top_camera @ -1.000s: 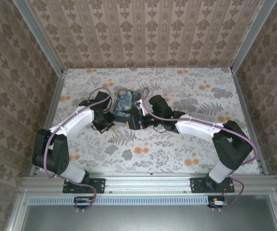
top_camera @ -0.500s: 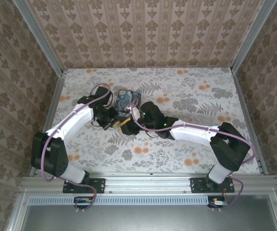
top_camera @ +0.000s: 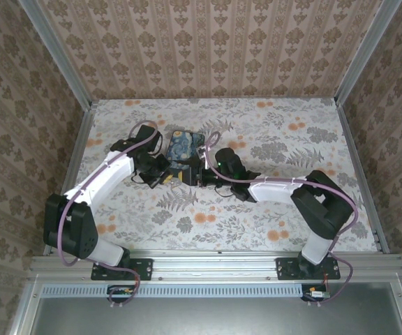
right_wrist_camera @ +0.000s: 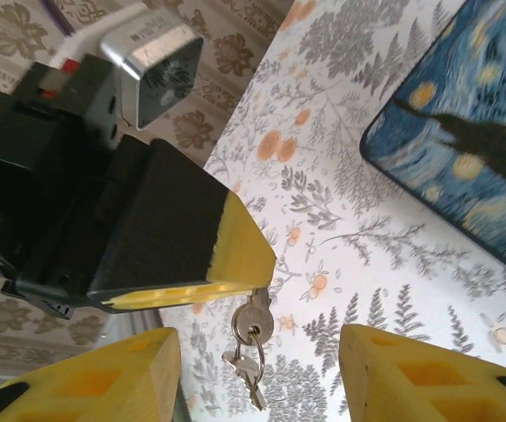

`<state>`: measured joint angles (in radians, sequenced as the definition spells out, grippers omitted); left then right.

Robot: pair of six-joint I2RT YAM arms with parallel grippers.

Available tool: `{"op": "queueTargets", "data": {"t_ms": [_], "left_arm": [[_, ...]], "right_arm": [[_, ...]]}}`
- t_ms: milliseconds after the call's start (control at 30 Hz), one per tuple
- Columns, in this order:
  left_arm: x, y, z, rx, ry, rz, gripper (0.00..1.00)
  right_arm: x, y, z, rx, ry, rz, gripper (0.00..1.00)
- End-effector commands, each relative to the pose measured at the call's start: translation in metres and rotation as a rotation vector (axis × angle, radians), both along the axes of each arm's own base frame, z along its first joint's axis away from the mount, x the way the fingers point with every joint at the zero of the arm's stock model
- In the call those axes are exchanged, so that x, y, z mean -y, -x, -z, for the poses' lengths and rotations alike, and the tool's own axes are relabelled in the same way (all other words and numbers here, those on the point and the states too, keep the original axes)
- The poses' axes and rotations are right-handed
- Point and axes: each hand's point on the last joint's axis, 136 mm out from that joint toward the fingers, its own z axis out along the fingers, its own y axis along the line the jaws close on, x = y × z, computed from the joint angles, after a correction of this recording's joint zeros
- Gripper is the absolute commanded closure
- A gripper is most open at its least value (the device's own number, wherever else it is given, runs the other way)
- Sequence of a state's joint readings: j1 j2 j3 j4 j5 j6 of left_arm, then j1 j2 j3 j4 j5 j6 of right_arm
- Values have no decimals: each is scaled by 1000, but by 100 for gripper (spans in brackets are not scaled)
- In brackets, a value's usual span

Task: Unlock the padlock with the key

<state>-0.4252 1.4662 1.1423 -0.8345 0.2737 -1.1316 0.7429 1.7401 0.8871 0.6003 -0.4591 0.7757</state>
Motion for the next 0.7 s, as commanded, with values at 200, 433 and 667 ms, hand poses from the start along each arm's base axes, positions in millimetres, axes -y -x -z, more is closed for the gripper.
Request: {"op": "queueTargets", "data": {"t_ms": [200,433,667], "left_arm": [[-6,-3,-10,2,20,-43,100],[-5,-2,-10,-4,40,-52,100],[-3,-2,-11,-7,51,-47,100]], "right_arm": [[-17,23,-12,7,-109,-112,52],[-22,24,2,4,-69,-124,52],[-22,21,5,18,-39,-116,51]]}}
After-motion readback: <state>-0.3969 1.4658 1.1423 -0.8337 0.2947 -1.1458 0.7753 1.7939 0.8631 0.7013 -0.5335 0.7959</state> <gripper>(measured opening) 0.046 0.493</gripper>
